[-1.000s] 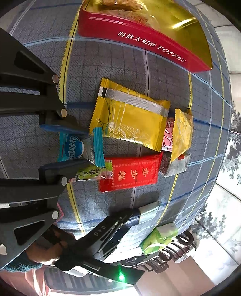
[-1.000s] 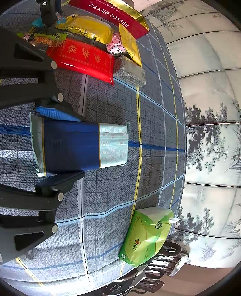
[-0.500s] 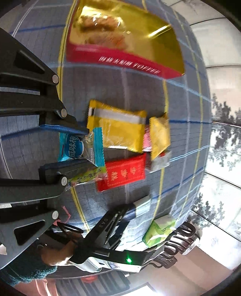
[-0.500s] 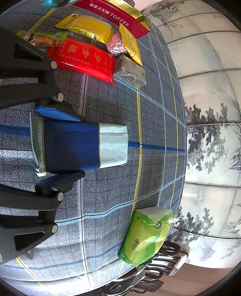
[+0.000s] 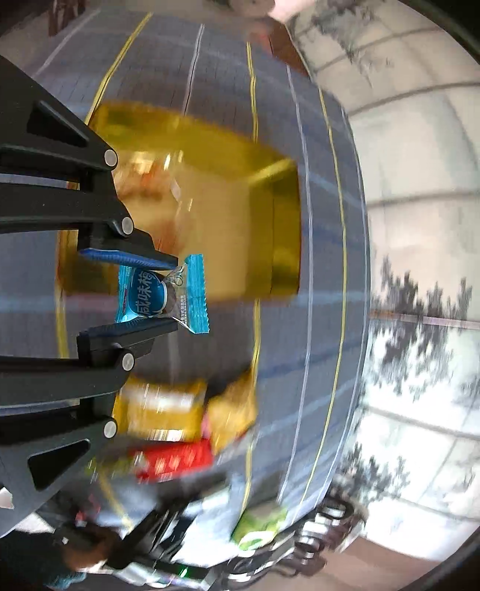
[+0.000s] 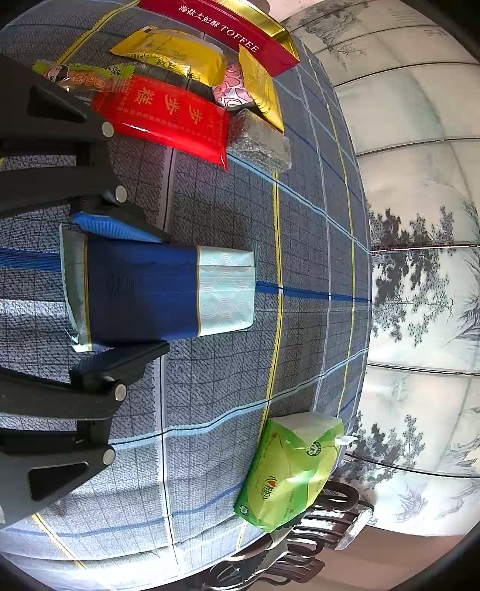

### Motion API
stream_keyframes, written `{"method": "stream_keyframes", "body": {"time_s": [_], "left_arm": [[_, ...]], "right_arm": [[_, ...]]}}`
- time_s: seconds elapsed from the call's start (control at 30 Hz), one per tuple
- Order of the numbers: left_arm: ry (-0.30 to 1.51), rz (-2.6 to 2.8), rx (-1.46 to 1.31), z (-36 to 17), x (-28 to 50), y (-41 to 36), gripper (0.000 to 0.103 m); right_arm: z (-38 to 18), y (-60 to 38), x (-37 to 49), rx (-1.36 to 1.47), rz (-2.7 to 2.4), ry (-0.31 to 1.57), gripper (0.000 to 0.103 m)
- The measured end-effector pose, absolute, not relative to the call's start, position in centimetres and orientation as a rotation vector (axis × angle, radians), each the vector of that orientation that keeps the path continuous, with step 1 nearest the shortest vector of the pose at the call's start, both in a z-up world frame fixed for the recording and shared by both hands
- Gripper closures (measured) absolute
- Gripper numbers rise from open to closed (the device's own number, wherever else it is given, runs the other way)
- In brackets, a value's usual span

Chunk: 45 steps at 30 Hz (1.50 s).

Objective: Organize snacks
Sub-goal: 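Carry the blue candy into the tin tray and open the left gripper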

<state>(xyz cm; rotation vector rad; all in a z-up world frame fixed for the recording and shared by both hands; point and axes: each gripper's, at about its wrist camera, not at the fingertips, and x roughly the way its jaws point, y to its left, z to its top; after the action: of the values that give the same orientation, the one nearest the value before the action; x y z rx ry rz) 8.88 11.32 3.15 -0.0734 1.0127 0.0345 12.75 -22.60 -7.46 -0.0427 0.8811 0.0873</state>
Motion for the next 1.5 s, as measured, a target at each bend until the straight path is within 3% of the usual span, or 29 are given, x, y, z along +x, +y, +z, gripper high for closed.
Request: {"method": "stream_keyframes", "body": {"time_s": [0.33, 1.5], "left_arm": [[1.047, 0.139, -0.03, 0.6, 11.5, 18.2, 0.08], [1.103, 0.148, -0.032, -3.0, 14.0, 19.7, 0.074]], "right_arm": [[-7.3, -22.7, 12.7, -0.041, 0.078, 0.88, 0.05], [-7.3, -22.8, 12.7, -0.04, 0.076, 0.879, 0.05]]}}
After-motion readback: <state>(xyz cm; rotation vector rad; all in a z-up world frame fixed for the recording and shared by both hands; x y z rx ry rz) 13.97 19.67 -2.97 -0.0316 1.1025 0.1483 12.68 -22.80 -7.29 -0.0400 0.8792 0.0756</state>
